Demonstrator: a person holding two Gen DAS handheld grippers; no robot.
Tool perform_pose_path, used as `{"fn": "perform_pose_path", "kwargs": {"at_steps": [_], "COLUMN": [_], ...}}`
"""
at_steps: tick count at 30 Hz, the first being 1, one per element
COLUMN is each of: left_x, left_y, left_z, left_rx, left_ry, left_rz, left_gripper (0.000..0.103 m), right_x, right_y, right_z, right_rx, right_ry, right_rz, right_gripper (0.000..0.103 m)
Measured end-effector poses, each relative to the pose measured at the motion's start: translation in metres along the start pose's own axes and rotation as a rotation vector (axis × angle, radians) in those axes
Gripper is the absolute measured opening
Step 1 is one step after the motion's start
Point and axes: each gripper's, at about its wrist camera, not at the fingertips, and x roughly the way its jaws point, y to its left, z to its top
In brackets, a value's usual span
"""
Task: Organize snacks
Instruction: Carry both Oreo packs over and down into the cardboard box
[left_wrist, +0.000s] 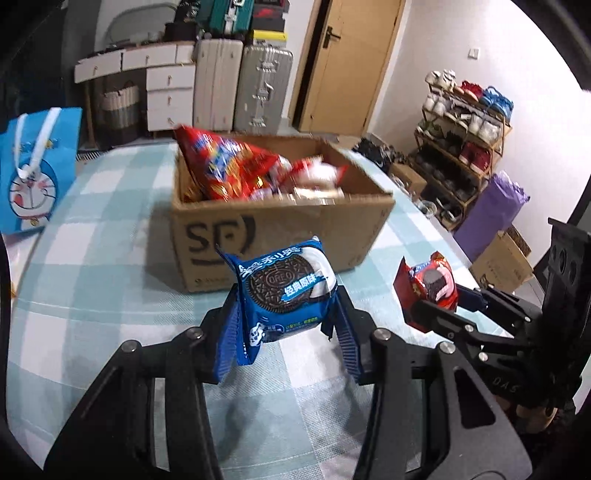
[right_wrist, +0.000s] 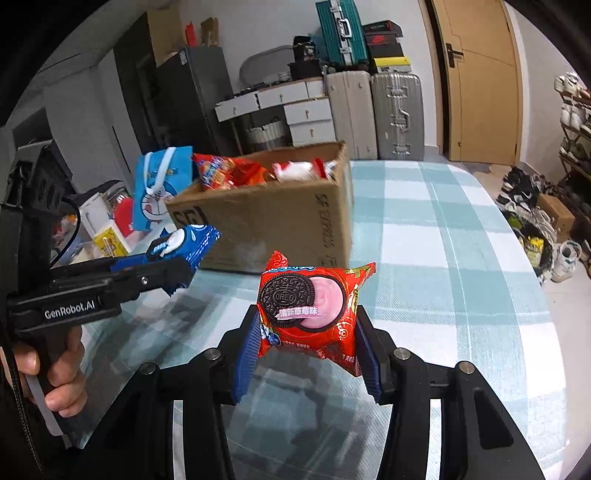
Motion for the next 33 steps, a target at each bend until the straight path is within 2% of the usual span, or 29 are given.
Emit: {"fn": "perform_pose_path", "kwargs": {"at_steps": [16,25,33], "left_x": [-0.051,-0.05,-0.041], "left_y": [0.018,0.017,0.024], "left_z": [0.044,0.067,0.085], "left_rx": [-0.015,-0.013,-0.013], "left_ry": [-0.101,-0.135,-0.129], "left_rz": [0.024,0.038,0.047], "left_gripper": [0.044,0.044,0.044], "right_x": [-0.009,-0.007,0.006], "right_y": [0.024,0.024,0.022], "right_z": [0.04,0.056,0.068], "right_rx": [-0.047,-0.052,-0.046], "right_ry": [-0.072,-0.094,-0.104], "right_rz": [0.062,0.064,0.065], "right_gripper": [0.048,0.048,0.048]}}
